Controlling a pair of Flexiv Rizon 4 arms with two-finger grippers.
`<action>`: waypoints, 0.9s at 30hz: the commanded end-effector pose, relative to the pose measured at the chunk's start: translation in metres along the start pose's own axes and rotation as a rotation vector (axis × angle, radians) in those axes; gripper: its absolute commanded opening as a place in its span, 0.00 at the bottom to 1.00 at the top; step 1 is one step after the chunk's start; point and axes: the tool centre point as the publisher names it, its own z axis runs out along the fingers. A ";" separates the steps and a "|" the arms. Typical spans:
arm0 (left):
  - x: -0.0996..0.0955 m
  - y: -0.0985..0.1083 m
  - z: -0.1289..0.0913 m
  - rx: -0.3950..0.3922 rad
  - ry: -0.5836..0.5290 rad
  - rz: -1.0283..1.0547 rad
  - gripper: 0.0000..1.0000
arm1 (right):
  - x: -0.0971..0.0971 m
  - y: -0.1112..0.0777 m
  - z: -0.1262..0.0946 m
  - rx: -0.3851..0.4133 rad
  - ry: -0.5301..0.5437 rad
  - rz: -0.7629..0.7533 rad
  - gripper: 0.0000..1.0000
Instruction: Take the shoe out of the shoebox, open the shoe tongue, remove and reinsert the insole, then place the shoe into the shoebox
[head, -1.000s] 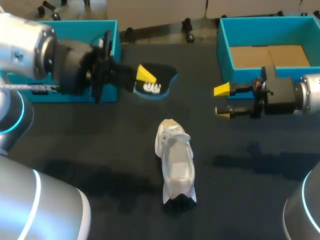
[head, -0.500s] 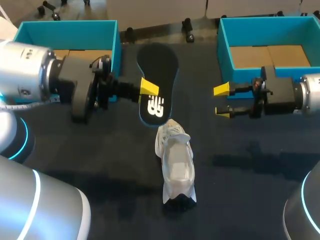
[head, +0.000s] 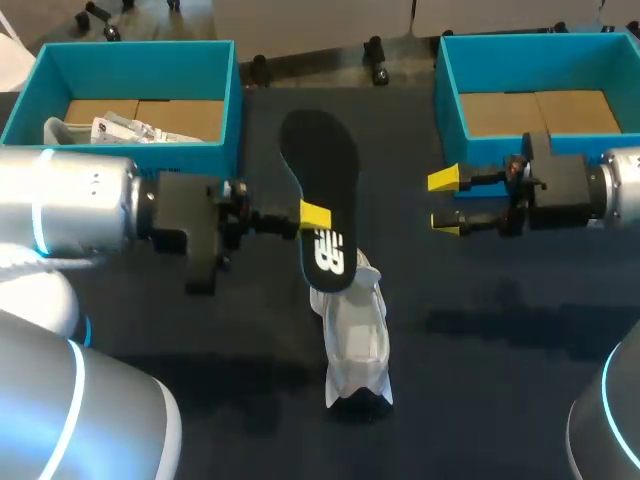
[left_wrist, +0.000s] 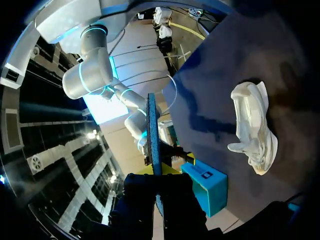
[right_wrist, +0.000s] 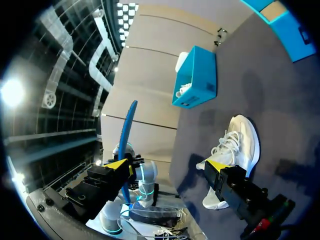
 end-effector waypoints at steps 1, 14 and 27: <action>0.016 0.006 0.019 -0.010 -0.053 0.005 0.00 | 0.000 0.000 0.002 -0.003 -0.001 0.000 1.00; 0.028 0.013 0.025 -0.024 -0.144 0.041 0.00 | 0.000 0.000 0.002 -0.003 -0.001 0.000 1.00; 0.047 0.014 0.053 -0.017 -0.085 0.093 0.00 | 0.000 0.000 0.002 -0.003 -0.001 0.000 1.00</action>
